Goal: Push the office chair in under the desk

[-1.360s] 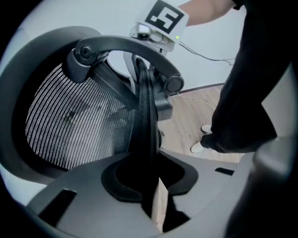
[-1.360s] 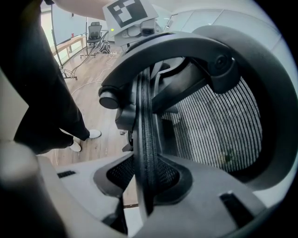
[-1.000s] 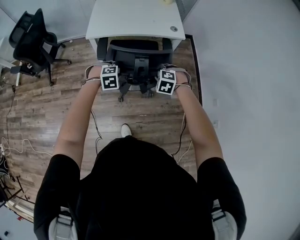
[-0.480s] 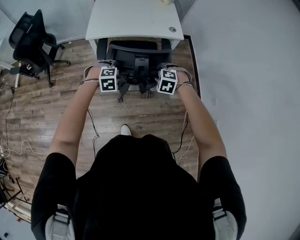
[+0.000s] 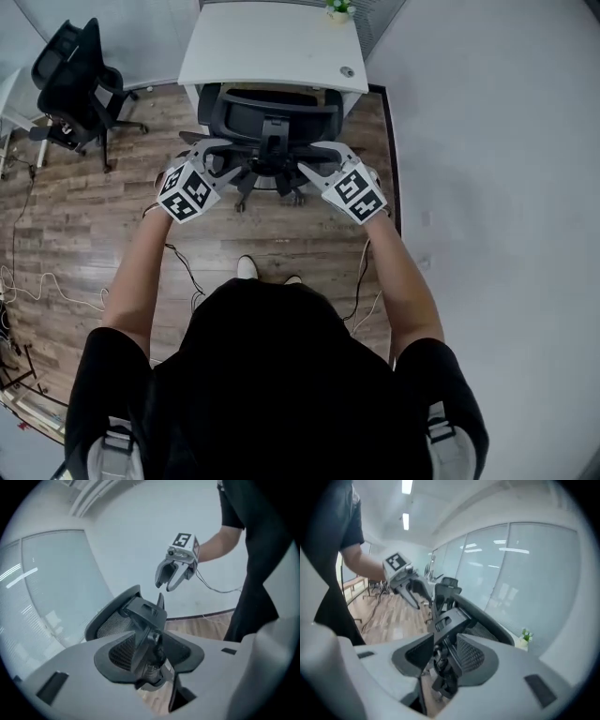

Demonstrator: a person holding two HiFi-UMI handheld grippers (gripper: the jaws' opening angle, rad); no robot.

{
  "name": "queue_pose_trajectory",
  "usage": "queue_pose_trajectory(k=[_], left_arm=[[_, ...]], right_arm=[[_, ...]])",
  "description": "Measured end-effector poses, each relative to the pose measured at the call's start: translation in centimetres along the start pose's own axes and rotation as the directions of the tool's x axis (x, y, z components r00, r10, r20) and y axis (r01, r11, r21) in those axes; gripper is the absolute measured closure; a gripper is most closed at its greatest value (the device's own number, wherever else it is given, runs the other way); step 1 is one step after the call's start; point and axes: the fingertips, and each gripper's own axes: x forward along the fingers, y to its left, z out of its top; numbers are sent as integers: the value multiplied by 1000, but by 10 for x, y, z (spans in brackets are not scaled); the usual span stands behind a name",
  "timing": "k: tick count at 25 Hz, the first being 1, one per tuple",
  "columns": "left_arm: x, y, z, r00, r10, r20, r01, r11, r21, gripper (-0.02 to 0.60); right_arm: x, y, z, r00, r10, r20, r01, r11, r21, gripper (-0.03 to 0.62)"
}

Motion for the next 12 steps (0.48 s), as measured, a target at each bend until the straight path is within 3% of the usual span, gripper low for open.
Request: queue_pose_trajectory(k=[4,7,10,12], left_arm=[[-29,-30,38,987,68,148,-44,986,-160,439],[-55,-45,76,946,127,297,-33,953,-302,459],[-68,-60,100,911,169,376,-17,927,-374,476],[-76,-66,111,889,209,407,-21,908,-419,522]], right_arm=[[-43,17,27,970,-32,242,-18,979,201,447],[-70,33,46,918,-53,392,-79,947,311,457],[-93,48,54,884,-65,464,-101,941,323,474],[-106,57,56,873,-67,483,-93,950,300,491]])
